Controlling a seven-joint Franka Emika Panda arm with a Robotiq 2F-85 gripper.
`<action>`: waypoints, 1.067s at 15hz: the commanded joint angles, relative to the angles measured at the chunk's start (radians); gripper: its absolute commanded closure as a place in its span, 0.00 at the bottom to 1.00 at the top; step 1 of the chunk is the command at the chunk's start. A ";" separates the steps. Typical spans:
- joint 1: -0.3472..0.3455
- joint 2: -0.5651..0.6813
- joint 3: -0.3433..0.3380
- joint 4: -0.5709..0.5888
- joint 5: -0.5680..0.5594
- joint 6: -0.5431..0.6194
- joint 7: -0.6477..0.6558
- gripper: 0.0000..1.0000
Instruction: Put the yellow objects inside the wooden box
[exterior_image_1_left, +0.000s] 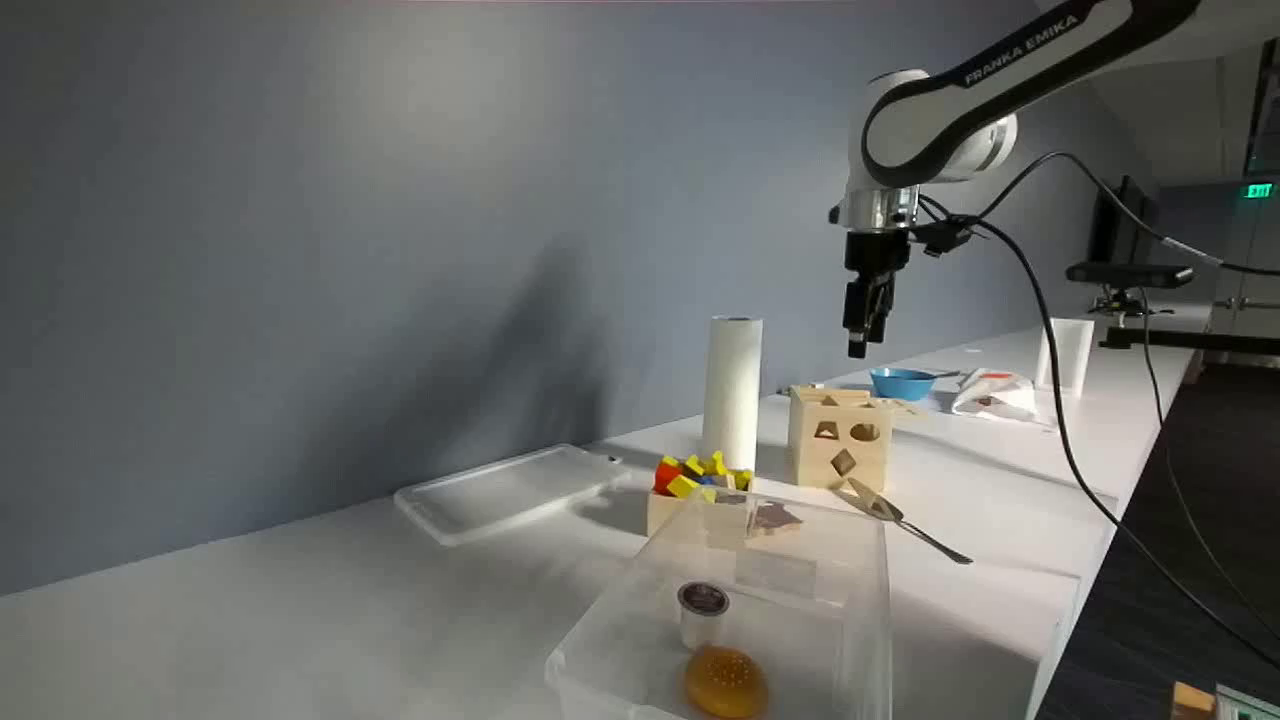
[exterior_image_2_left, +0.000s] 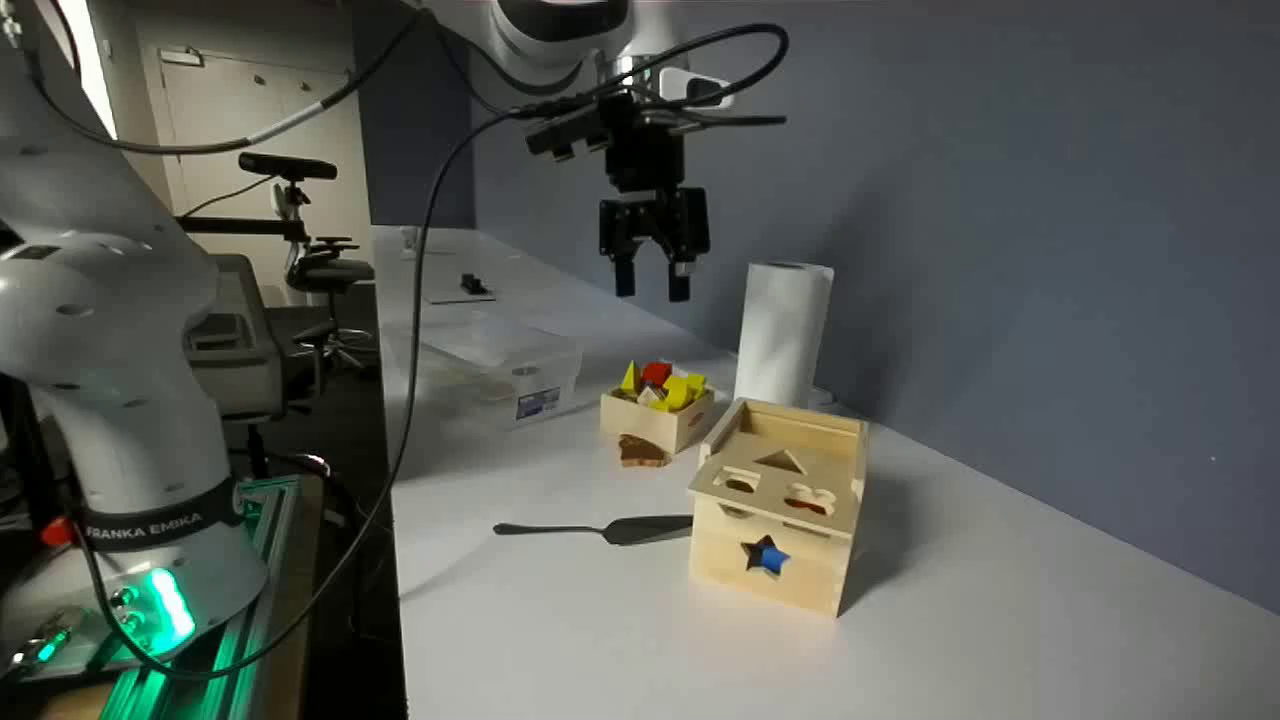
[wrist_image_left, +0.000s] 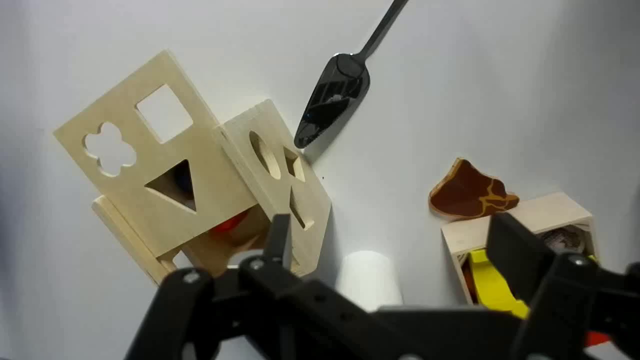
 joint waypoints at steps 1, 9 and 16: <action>-0.003 0.001 0.003 0.002 0.001 -0.003 -0.001 0.00; 0.037 0.003 0.032 -0.029 0.016 0.020 -0.037 0.00; 0.133 0.061 0.099 -0.092 0.073 0.165 -0.063 0.00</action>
